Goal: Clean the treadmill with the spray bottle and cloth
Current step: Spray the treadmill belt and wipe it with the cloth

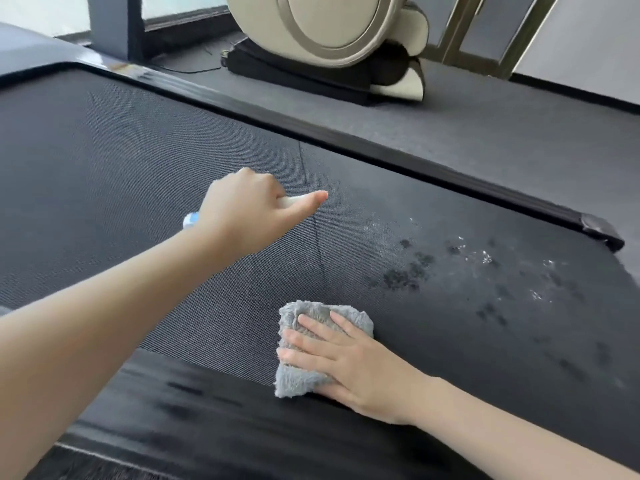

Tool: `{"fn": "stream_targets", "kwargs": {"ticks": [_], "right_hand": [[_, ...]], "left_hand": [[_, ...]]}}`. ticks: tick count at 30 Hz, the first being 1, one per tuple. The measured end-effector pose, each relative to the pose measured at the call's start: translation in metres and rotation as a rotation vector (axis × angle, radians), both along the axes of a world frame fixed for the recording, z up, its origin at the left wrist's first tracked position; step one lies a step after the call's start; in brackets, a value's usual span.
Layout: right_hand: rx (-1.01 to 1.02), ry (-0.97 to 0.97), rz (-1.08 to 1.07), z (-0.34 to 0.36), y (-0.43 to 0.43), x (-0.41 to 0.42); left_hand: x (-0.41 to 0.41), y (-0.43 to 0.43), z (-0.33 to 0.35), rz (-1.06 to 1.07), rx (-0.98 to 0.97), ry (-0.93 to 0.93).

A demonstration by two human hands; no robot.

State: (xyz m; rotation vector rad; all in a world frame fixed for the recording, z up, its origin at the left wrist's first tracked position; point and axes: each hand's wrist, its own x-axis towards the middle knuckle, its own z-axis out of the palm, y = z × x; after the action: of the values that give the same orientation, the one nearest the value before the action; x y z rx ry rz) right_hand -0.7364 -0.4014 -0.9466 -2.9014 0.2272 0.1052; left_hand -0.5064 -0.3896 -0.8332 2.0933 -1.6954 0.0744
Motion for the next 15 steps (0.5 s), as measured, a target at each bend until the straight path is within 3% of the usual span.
{"fn": "stream_targets", "kwargs": {"ticks": [8, 15], "right_hand": [[0.005, -0.039, 0.028, -0.007, -0.005, -0.009], [-0.146, -0.121, 0.063, -0.016, -0.031, -0.092]], "left_hand": [[0.000, 0.025, -0.019, 0.106, 0.025, -0.014], [-0.044, 0.033, -0.035, 0.188, 0.067, 0.009]]}}
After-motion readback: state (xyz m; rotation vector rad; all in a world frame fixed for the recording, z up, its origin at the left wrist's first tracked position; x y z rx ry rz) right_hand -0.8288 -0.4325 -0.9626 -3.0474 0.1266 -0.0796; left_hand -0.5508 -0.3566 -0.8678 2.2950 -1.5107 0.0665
